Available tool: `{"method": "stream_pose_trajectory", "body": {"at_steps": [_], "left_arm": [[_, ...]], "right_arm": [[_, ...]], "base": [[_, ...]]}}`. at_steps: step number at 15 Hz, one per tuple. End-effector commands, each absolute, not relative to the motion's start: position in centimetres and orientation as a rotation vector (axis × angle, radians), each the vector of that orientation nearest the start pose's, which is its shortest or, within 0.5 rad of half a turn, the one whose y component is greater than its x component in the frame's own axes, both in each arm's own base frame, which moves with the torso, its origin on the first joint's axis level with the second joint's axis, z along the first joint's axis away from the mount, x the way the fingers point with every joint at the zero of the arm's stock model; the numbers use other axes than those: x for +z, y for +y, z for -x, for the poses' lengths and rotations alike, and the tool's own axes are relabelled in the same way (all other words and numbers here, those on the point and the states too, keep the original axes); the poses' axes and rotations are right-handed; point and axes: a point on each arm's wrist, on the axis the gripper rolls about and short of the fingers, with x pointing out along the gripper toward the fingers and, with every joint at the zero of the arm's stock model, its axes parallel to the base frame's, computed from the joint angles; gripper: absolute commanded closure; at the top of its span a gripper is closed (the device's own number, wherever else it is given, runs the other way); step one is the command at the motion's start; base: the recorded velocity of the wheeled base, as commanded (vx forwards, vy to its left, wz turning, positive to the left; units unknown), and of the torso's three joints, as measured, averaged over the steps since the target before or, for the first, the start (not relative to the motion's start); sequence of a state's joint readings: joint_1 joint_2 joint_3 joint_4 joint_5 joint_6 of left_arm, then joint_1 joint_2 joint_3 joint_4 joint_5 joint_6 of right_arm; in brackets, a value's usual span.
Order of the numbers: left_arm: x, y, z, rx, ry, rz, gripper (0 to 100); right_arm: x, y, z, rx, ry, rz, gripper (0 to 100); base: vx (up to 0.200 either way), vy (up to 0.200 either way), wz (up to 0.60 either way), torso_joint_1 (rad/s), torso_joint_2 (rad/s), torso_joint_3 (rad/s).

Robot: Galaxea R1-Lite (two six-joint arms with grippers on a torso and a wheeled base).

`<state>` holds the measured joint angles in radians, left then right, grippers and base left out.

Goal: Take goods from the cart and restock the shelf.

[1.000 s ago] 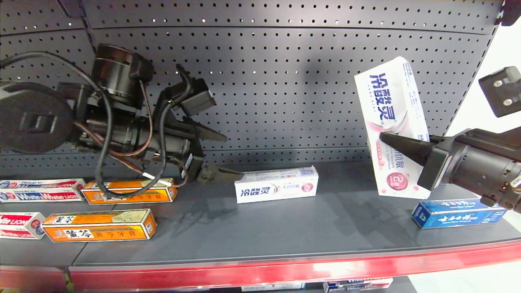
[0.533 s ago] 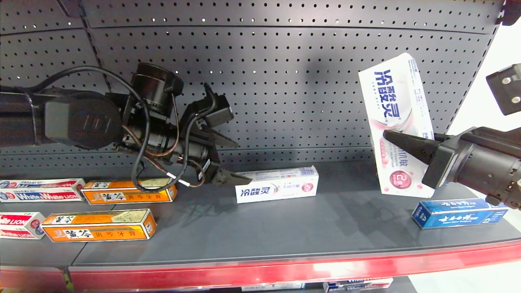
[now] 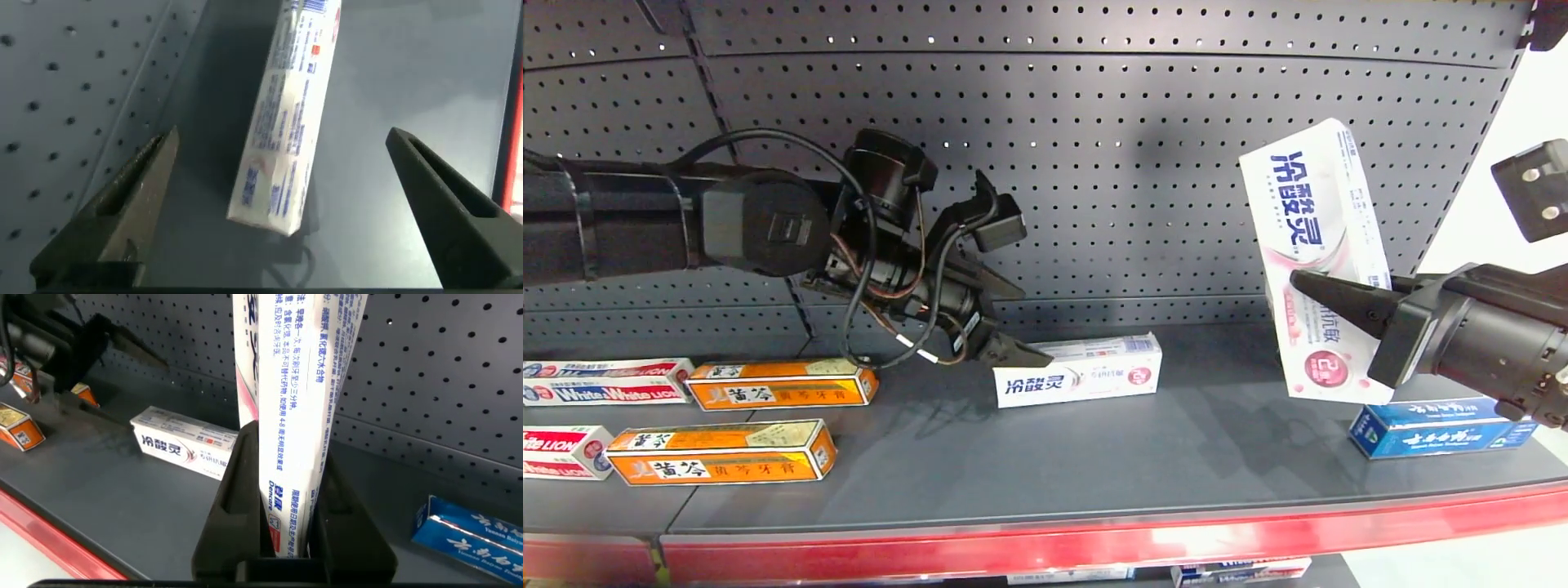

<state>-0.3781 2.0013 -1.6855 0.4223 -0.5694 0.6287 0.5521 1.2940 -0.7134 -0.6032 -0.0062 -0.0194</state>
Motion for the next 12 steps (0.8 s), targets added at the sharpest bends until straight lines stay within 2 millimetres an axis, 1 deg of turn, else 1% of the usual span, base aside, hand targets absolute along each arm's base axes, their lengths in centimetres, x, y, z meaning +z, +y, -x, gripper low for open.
{"method": "stream_pose_trajectory", "body": {"at_steps": [1,4,6,8,10,12], "left_arm": [[21.9,-16.2,-36.3,-1.131,0.47,-0.484,0],[21.1,-16.4,-37.0,-1.176,0.445,-0.511,0],[20.6,-16.5,-37.2,-1.175,0.457,-0.514,0],[20.2,-16.6,-37.6,-1.169,0.453,-0.51,0],[19.4,-16.6,-38.3,-1.166,0.452,-0.515,0],[18.9,-16.6,-38.5,-1.172,0.462,-0.512,0]], "right_arm": [[25.7,10.9,-17.8,0.546,-0.023,0.014,100],[25.6,10.9,-17.8,0.546,-0.02,0.015,100],[25.5,11.0,-17.8,0.546,-0.014,0.017,100],[25.5,10.9,-17.8,0.544,-0.014,0.017,100],[25.4,10.8,-17.9,0.537,-0.012,0.019,100],[25.4,10.8,-17.9,0.535,-0.012,0.019,100]], "base": [[0.0,0.0,0.0,0.0,0.0,0.0],[0.0,0.0,0.0,0.0,0.0,0.0],[0.0,0.0,0.0,0.0,0.0,0.0],[0.0,0.0,0.0,0.0,0.0,0.0],[0.0,0.0,0.0,0.0,0.0,0.0],[0.0,0.0,0.0,0.0,0.0,0.0]]}}
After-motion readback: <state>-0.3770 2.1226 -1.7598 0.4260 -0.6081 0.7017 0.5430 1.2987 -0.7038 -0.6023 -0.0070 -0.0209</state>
